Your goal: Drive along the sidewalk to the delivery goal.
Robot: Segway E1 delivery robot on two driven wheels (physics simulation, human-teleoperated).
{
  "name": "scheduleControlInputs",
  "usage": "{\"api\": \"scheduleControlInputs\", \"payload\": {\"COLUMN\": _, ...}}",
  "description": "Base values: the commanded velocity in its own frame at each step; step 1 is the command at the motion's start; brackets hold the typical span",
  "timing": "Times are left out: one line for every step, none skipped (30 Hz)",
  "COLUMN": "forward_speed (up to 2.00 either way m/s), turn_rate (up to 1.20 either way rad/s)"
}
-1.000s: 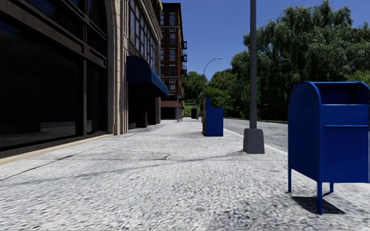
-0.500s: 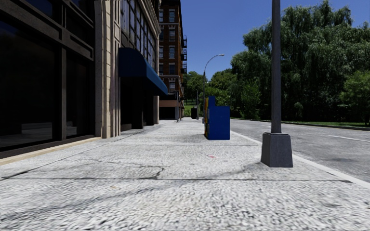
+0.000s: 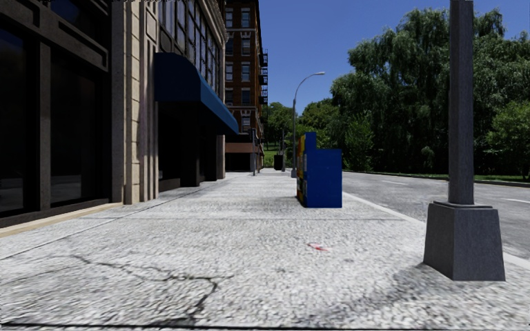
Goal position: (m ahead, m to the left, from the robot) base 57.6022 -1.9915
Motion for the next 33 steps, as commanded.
{"api": "scheduleControlInputs", "payload": {"forward_speed": 2.00, "turn_rate": 0.00}}
{"api": "scheduleControlInputs", "payload": {"forward_speed": 2.00, "turn_rate": 0.00}}
{"api": "scheduleControlInputs", "payload": {"forward_speed": 2.00, "turn_rate": 0.00}}
{"api": "scheduleControlInputs", "payload": {"forward_speed": 2.00, "turn_rate": 0.00}}
{"api": "scheduleControlInputs", "payload": {"forward_speed": 2.00, "turn_rate": 0.00}}
{"api": "scheduleControlInputs", "payload": {"forward_speed": 2.00, "turn_rate": 0.00}}
{"api": "scheduleControlInputs", "payload": {"forward_speed": 2.00, "turn_rate": 0.00}}
{"api": "scheduleControlInputs", "payload": {"forward_speed": 2.00, "turn_rate": 0.00}}
{"api": "scheduleControlInputs", "payload": {"forward_speed": 2.00, "turn_rate": 0.04}}
{"api": "scheduleControlInputs", "payload": {"forward_speed": 2.00, "turn_rate": 0.05}}
{"api": "scheduleControlInputs", "payload": {"forward_speed": 2.00, "turn_rate": 0.06}}
{"api": "scheduleControlInputs", "payload": {"forward_speed": 2.00, "turn_rate": 0.06}}
{"api": "scheduleControlInputs", "payload": {"forward_speed": 2.00, "turn_rate": 0.06}}
{"api": "scheduleControlInputs", "payload": {"forward_speed": 2.00, "turn_rate": 0.07}}
{"api": "scheduleControlInputs", "payload": {"forward_speed": 2.00, "turn_rate": 0.07}}
{"api": "scheduleControlInputs", "payload": {"forward_speed": 2.00, "turn_rate": 0.08}}
{"api": "scheduleControlInputs", "payload": {"forward_speed": 2.00, "turn_rate": 0.08}}
{"api": "scheduleControlInputs", "payload": {"forward_speed": 2.00, "turn_rate": 0.08}}
{"api": "scheduleControlInputs", "payload": {"forward_speed": 2.00, "turn_rate": 0.09}}
{"api": "scheduleControlInputs", "payload": {"forward_speed": 2.00, "turn_rate": 0.09}}
{"api": "scheduleControlInputs", "payload": {"forward_speed": 2.00, "turn_rate": 0.09}}
{"api": "scheduleControlInputs", "payload": {"forward_speed": 2.00, "turn_rate": 0.09}}
{"api": "scheduleControlInputs", "payload": {"forward_speed": 2.00, "turn_rate": 0.09}}
{"api": "scheduleControlInputs", "payload": {"forward_speed": 2.00, "turn_rate": 0.09}}
{"api": "scheduleControlInputs", "payload": {"forward_speed": 2.00, "turn_rate": 0.09}}
{"api": "scheduleControlInputs", "payload": {"forward_speed": 2.00, "turn_rate": 0.09}}
{"api": "scheduleControlInputs", "payload": {"forward_speed": 2.00, "turn_rate": 0.09}}
{"api": "scheduleControlInputs", "payload": {"forward_speed": 2.00, "turn_rate": 0.09}}
{"api": "scheduleControlInputs", "payload": {"forward_speed": 2.00, "turn_rate": 0.09}}
{"api": "scheduleControlInputs", "payload": {"forward_speed": 2.00, "turn_rate": 0.09}}
{"api": "scheduleControlInputs", "payload": {"forward_speed": 2.00, "turn_rate": 0.09}}
{"api": "scheduleControlInputs", "payload": {"forward_speed": 2.00, "turn_rate": 0.09}}
{"api": "scheduleControlInputs", "payload": {"forward_speed": 2.00, "turn_rate": 0.09}}
